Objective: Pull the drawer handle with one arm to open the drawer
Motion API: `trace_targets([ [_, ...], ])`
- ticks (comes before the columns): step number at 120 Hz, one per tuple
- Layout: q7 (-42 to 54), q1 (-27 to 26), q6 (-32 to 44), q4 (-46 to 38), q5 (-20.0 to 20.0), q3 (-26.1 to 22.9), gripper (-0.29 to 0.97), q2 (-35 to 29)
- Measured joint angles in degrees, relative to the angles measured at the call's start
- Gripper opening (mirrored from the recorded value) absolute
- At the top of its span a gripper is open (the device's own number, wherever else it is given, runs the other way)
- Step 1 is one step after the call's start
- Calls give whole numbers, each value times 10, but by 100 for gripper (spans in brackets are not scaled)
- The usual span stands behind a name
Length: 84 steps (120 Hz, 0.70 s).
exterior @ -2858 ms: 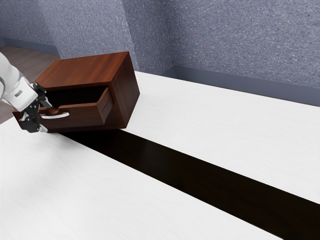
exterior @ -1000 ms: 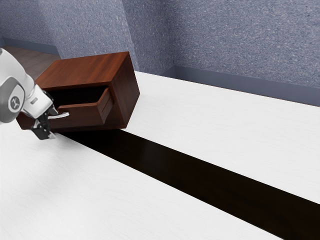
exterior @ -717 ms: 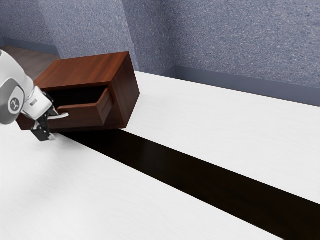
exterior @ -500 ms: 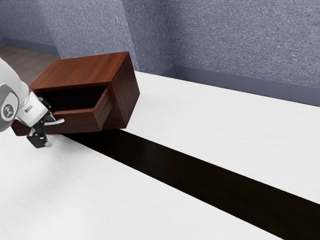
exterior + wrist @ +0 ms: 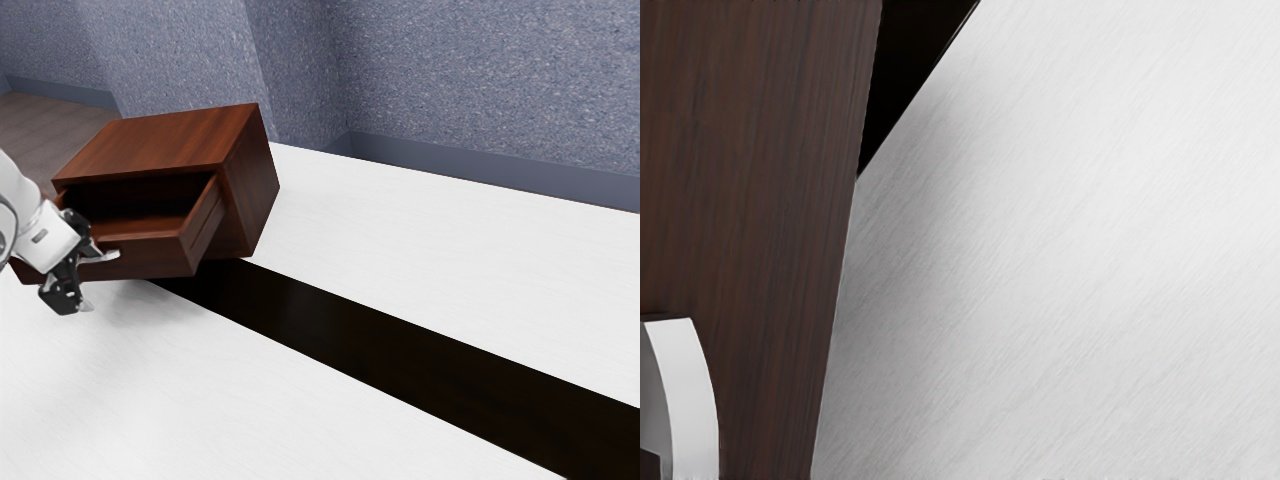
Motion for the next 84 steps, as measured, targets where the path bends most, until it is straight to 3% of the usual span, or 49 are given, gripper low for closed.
trace_targets([
  [13, 0, -1, 3, -7, 2, 0, 60, -7],
  [45, -1, 0, 10, -15, 4, 0, 63, -10],
  [54, -1, 0, 13, -13, 3, 0, 55, -12],
  [78, -1, -3, 7, 3, 0, -1, 63, -46],
  [84, -7, -18, -22, 17, -20, 2, 64, -63],
])
